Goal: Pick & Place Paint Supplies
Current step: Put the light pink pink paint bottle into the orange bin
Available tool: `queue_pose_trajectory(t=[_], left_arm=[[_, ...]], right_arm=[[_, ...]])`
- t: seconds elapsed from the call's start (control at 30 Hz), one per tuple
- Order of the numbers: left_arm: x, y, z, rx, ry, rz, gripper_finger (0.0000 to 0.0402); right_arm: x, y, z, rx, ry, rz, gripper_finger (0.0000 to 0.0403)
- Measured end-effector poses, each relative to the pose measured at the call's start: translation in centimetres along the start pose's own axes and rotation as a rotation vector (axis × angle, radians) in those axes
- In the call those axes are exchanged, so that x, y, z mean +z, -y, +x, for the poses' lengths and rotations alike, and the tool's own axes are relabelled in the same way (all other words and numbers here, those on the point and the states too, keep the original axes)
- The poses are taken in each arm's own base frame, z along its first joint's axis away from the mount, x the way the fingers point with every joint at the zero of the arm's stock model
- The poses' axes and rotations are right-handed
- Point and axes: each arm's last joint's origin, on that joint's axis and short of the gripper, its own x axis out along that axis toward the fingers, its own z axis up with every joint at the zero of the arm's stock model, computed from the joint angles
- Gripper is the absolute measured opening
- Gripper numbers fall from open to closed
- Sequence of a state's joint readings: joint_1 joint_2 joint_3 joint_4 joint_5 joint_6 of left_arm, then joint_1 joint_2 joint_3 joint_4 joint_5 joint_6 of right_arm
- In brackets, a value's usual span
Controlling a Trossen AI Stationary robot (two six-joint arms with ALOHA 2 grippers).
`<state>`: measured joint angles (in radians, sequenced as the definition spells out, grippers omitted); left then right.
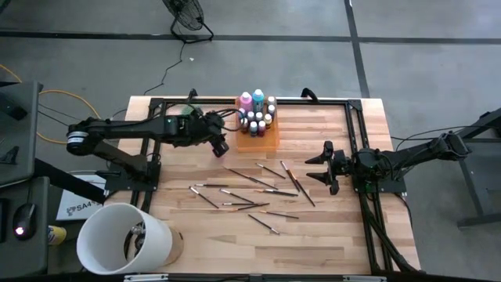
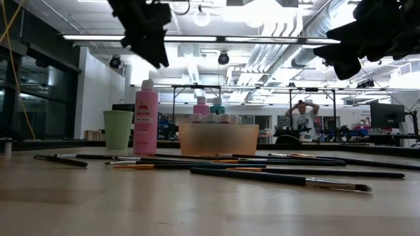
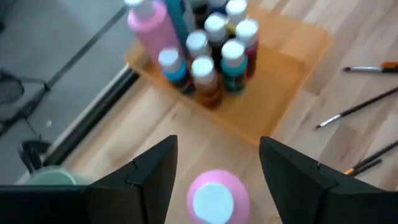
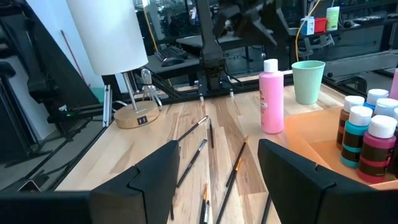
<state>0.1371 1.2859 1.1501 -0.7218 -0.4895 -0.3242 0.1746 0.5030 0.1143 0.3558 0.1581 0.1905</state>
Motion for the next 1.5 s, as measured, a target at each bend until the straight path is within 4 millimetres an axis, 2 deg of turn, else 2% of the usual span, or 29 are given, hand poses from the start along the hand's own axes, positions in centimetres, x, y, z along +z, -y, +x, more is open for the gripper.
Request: queue_pose_trajectory(t=[0.23, 0.63, 1.0, 1.5], left_arm=[[-2.4, -0.2, 1.3, 0.082, -0.052, -0.147, 0.0220], [-2.8, 0.0, 1.9, 0.102, -0.063, -0.302, 0.0220], [-3.3, 0.7, 3.5, 0.130, -0.120, -0.292, 0.0220], [-3.7, 0.4, 3.0, 0.111, -0.189, -0.271, 0.0218]], right_arm=[[0.0, 0.0, 0.0, 0.002, -0.001, 0.014, 0.0215], [0.0, 0.0, 0.0, 0.000, -0.001, 0.011, 0.0215], [-0.1, 0.0, 0.0, 0.002, -0.007, 0.014, 0.0215], [-0.1, 0.0, 0.0, 0.000, -0.008, 0.013, 0.0215]])
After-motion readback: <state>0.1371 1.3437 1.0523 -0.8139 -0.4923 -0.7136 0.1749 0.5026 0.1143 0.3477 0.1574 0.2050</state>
